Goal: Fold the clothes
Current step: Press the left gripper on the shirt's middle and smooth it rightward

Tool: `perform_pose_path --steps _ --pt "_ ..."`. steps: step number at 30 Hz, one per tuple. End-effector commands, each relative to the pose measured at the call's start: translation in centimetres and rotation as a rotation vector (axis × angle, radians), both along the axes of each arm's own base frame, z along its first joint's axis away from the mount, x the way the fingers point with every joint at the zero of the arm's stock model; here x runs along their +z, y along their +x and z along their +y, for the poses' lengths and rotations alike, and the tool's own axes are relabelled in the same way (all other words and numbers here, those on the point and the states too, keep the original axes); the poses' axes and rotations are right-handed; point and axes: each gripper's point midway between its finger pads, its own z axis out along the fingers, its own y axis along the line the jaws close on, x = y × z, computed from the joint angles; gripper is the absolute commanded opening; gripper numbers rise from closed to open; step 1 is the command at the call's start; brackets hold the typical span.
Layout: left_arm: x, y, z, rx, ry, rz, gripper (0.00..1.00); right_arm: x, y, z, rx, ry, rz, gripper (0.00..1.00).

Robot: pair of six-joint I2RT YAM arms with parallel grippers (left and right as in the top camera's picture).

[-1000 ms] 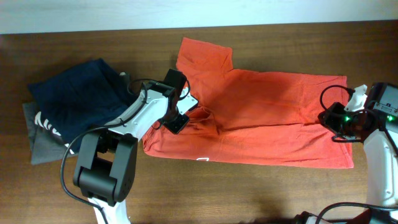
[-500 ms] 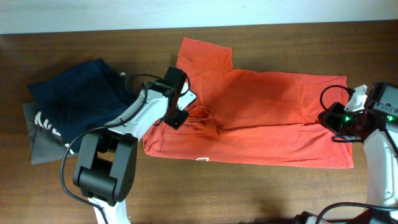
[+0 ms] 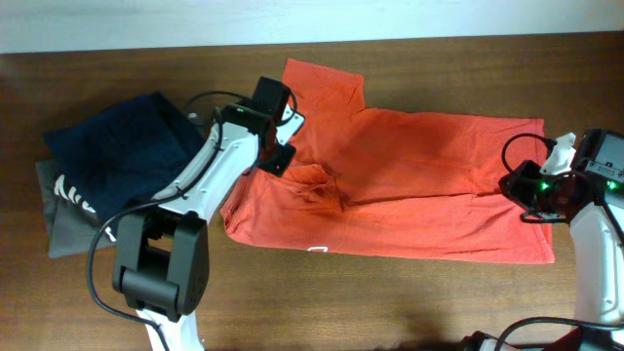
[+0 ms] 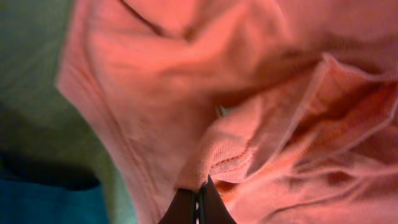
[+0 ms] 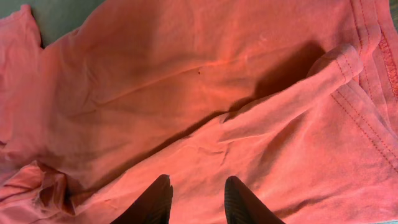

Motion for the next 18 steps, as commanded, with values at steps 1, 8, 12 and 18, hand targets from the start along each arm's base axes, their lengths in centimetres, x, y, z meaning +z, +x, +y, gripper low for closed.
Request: perform_pose_path --steps 1,8,12,18 --pt "0.2 0.9 0.8 0.046 -0.006 -0.015 0.01 0.1 0.2 -0.5 -0.009 -0.02 0.001 0.33" --pt "-1.8 0.8 1.0 0.049 0.014 0.025 0.09 0.1 0.1 -0.5 -0.009 -0.019 0.002 0.33" --pt "-2.1 0.4 1.5 0.053 0.039 0.041 0.31 0.1 0.1 -0.5 -0.009 -0.019 0.002 0.33" --pt "-0.1 0.0 1.8 0.055 0.059 0.046 0.27 0.1 0.2 -0.5 -0.009 -0.02 0.001 0.33"
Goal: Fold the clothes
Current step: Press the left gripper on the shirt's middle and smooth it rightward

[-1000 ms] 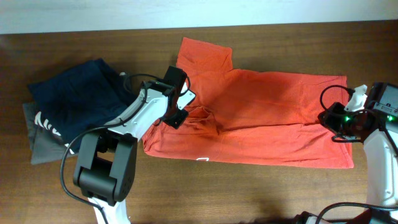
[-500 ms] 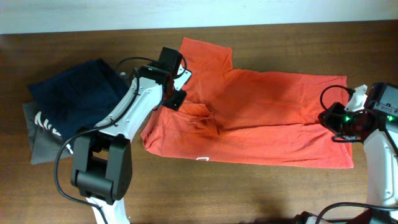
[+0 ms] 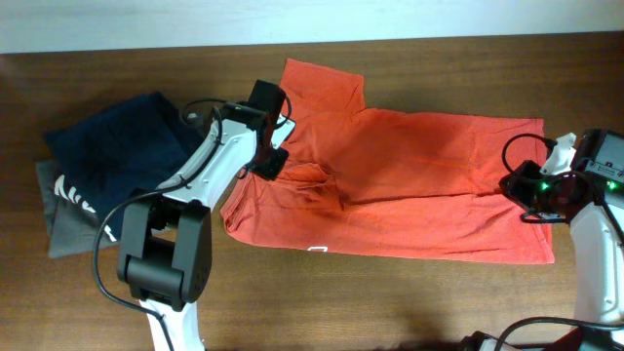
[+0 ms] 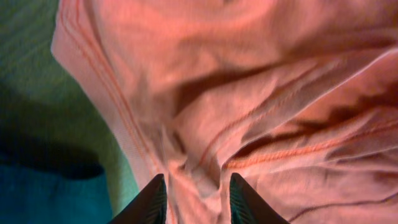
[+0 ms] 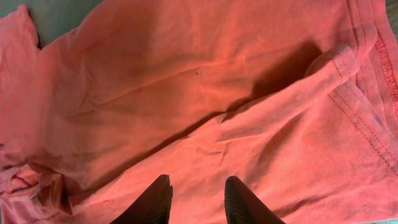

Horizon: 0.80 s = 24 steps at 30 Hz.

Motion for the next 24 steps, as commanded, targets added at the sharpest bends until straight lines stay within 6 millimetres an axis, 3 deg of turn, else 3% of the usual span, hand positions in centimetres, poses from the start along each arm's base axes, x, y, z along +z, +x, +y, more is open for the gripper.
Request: perform_pose_path --steps 1,4,11,19,24 --pt "2.4 0.6 -0.7 -0.008 -0.031 -0.035 0.22 0.1 0.2 -0.4 -0.007 -0.014 -0.001 0.33" --pt "2.3 -0.7 -2.9 -0.053 -0.113 0.018 0.17 0.1 0.2 -0.4 -0.007 -0.014 -0.001 0.33" --pt "-0.7 -2.9 -5.8 -0.224 -0.101 0.079 0.24 0.1 0.2 -0.4 -0.007 -0.014 -0.001 0.33" --pt "-1.2 -2.6 -8.2 -0.281 -0.115 0.04 0.27 0.1 0.2 -0.4 -0.007 -0.013 -0.001 0.34" --pt "-2.2 -4.0 -9.6 -0.311 -0.151 0.091 0.27 0.1 0.2 -0.4 -0.007 -0.014 -0.001 0.34"
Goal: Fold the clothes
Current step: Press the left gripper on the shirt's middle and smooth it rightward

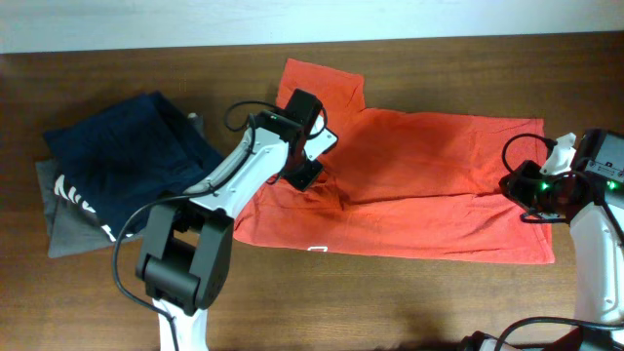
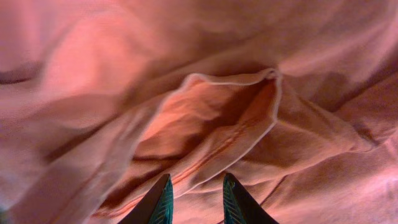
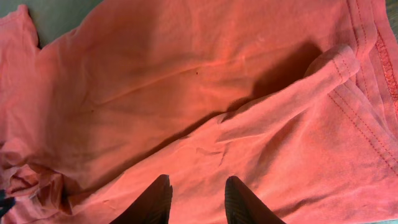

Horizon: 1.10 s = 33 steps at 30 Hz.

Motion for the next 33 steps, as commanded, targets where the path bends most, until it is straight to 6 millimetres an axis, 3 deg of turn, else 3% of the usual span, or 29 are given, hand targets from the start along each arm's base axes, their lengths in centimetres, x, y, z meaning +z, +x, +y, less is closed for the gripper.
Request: perform_pose_path --steps 1,7,14,17,23,29,33 --pt "-1.9 -1.6 -1.3 -0.049 -0.013 0.07 0.27 0.2 0.2 -0.4 -0.007 -0.014 -0.001 0.34" --pt "-2.3 -2.3 -2.4 -0.094 0.0 0.068 0.37 0.2 0.2 -0.4 -0.007 -0.014 -0.001 0.34" --pt "-2.2 -1.2 -2.4 -0.088 0.012 0.017 0.39 0.2 0.2 -0.4 -0.007 -0.013 -0.001 0.34" --pt "-2.2 -0.8 -2.5 -0.094 0.011 -0.004 0.38 0.2 0.2 -0.4 -0.007 -0.013 -0.001 0.34" --pt "-2.2 -0.9 -2.5 -0.098 0.014 0.0 0.19 0.2 0.2 -0.3 -0.007 -0.013 -0.001 0.34" --pt "-2.3 -1.2 -2.3 -0.098 0.021 0.012 0.2 0.2 0.2 -0.4 -0.007 -0.013 -0.001 0.34" --pt "-2.3 -1.2 -2.3 -0.098 0.023 0.015 0.26 0.2 0.2 -0.3 -0.007 -0.013 -0.001 0.34"
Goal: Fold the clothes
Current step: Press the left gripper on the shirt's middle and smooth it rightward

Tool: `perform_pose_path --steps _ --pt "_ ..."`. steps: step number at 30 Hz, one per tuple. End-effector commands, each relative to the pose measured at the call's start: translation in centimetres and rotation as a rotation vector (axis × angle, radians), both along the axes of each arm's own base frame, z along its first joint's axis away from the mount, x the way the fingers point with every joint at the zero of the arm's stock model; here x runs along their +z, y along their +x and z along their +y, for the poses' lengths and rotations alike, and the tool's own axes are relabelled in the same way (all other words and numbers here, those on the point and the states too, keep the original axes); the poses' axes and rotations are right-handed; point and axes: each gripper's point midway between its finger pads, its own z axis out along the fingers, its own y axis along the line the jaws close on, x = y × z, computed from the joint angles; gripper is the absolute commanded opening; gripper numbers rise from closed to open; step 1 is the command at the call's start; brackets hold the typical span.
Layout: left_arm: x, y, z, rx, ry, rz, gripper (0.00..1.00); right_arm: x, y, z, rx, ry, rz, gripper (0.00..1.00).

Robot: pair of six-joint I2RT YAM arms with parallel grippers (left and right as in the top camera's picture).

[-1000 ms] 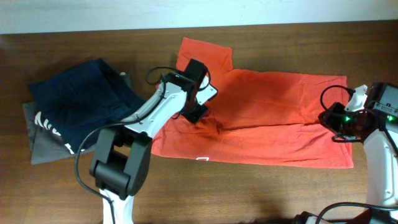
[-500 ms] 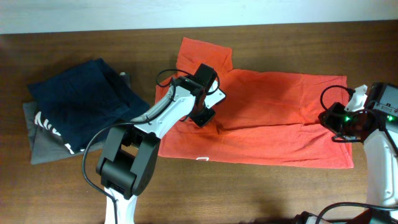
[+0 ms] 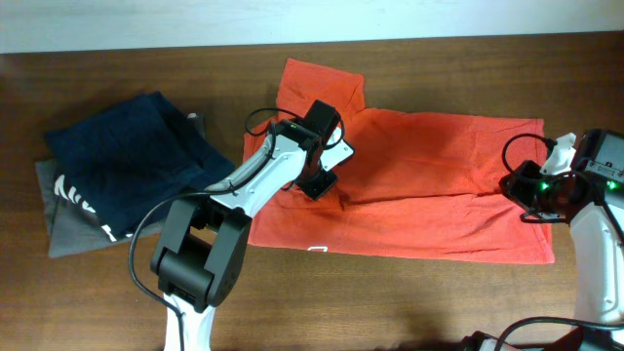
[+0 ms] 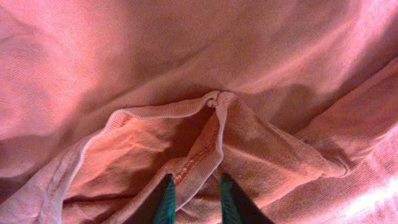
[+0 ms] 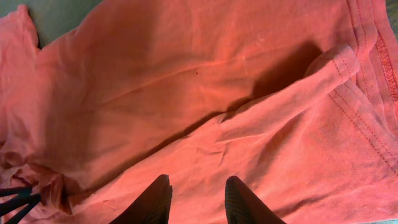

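Note:
An orange T-shirt (image 3: 429, 185) lies spread across the table's middle and right, with a sleeve at the top left. A bunched fold with a stitched hem (image 4: 186, 143) sits near the shirt's left-centre. My left gripper (image 3: 317, 180) is open right on that fold. In the left wrist view the gripper (image 4: 194, 190) has the hem edge lying between its fingers (image 4: 166, 194). My right gripper (image 5: 196, 190) is open, hovering over the shirt's right part, near its right edge (image 3: 531, 200). The bunched fold (image 5: 40, 186) also shows at the lower left of the right wrist view.
A dark navy garment (image 3: 127, 146) lies on a grey one (image 3: 68, 234) at the table's left. The brown wooden table (image 3: 390, 302) shows along the front and back of the shirt. A ridge of cloth (image 5: 298, 93) crosses the shirt's right part.
My left gripper has moved a little right and closer to the bunched fold, so the hem edge now lies between its open fingers. The right gripper has not moved.
My left gripper was shut on a fold near the shirt's left edge. Then it stood open there, the fold let go. Then it was further right over the bunched hem, and now sits close on it. My right gripper stayed open over the right side.

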Motion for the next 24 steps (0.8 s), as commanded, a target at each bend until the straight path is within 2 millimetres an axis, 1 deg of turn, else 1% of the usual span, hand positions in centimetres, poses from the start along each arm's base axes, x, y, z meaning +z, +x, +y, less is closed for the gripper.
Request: perform_pose_path --steps 1,4,6,7,9,11,17,20,24 --pt "-0.6 -0.2 0.3 -0.007 0.016 0.01 0.26 0.2 0.2 -0.4 -0.007 -0.013 -0.001 0.33" --pt "-0.8 -0.2 0.4 -0.006 0.019 0.017 0.25 0.2 0.2 -0.4 -0.007 -0.013 -0.001 0.34" --pt "-1.4 -0.5 0.4 -0.009 0.029 0.03 0.24 0.2 0.2 -0.3 -0.007 -0.013 -0.001 0.34" --pt "-1.8 -0.6 0.5 -0.009 0.034 0.04 0.22 0.2 0.2 -0.4 -0.007 -0.014 -0.001 0.34" --pt "-2.0 -0.6 0.5 -0.009 0.037 0.043 0.15 0.2 0.2 -0.3 -0.007 -0.013 -0.001 0.34" --pt "-1.9 -0.5 0.5 -0.008 0.037 0.036 0.01 0.2 0.2 -0.3 -0.007 -0.013 -0.001 0.34" --pt "-0.4 0.5 0.5 -0.003 0.046 -0.004 0.0 0.2 0.2 -0.4 -0.007 -0.014 -0.001 0.34" --pt "0.9 1.6 0.7 0.006 0.067 -0.059 0.0 0.2 0.2 -0.4 -0.007 -0.014 -0.001 0.34" --pt "2.4 3.0 0.0 -0.057 0.053 -0.12 0.0 0.2 0.2 -0.4 -0.007 -0.014 -0.002 0.34"
